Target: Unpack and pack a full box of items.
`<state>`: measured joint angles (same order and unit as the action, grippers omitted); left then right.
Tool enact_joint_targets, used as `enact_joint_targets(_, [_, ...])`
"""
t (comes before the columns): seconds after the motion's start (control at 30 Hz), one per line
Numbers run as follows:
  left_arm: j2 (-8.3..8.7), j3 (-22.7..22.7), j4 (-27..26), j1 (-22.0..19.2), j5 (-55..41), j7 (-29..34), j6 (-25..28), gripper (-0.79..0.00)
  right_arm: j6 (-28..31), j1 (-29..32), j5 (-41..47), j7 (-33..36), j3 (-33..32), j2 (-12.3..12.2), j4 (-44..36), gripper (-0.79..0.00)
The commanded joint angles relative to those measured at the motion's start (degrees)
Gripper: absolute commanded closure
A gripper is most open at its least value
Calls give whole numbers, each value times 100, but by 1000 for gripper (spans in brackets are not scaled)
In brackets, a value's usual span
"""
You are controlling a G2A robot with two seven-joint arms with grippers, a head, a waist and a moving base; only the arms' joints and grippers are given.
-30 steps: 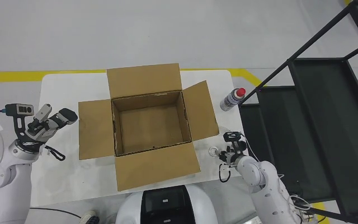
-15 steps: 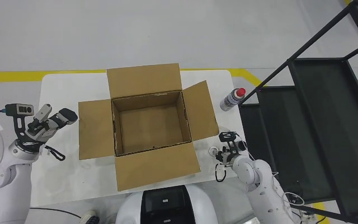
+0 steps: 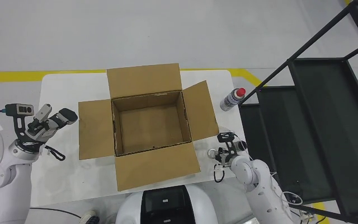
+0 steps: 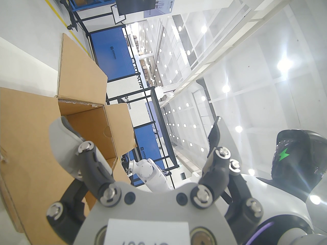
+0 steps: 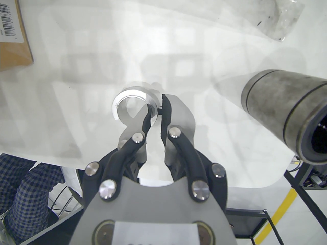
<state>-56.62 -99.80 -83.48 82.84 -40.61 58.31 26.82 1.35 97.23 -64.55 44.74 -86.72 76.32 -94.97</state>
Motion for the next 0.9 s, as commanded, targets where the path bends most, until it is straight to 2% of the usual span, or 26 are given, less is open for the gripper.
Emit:
enact_joint_targets(0.0, [0,0,0,0,0,0,0,-785,-1,33,37,-13,-37,-10,-46,0])
enact_joint_targets(0.17, [0,0,0,0,0,0,0,-785,323,249,405,-106,-248,-53,-277,0])
enact_joint_targets(0.43, [0,0,0,0,0,0,0,-785,1556,604,1997,-84,-1051,-172,-453,0])
enact_joint_targets(0.53, [0,0,0,0,0,0,0,-785,2053,919,2548,-153,-1434,-221,-769,0])
enact_joint_targets(0.73, [0,0,0,0,0,0,0,-785,2564,1636,2570,-889,-1835,-255,-1614,0])
enact_joint_targets(0.87, [0,0,0,0,0,0,0,-785,2786,1716,2493,-1151,-1838,-275,-1850,0])
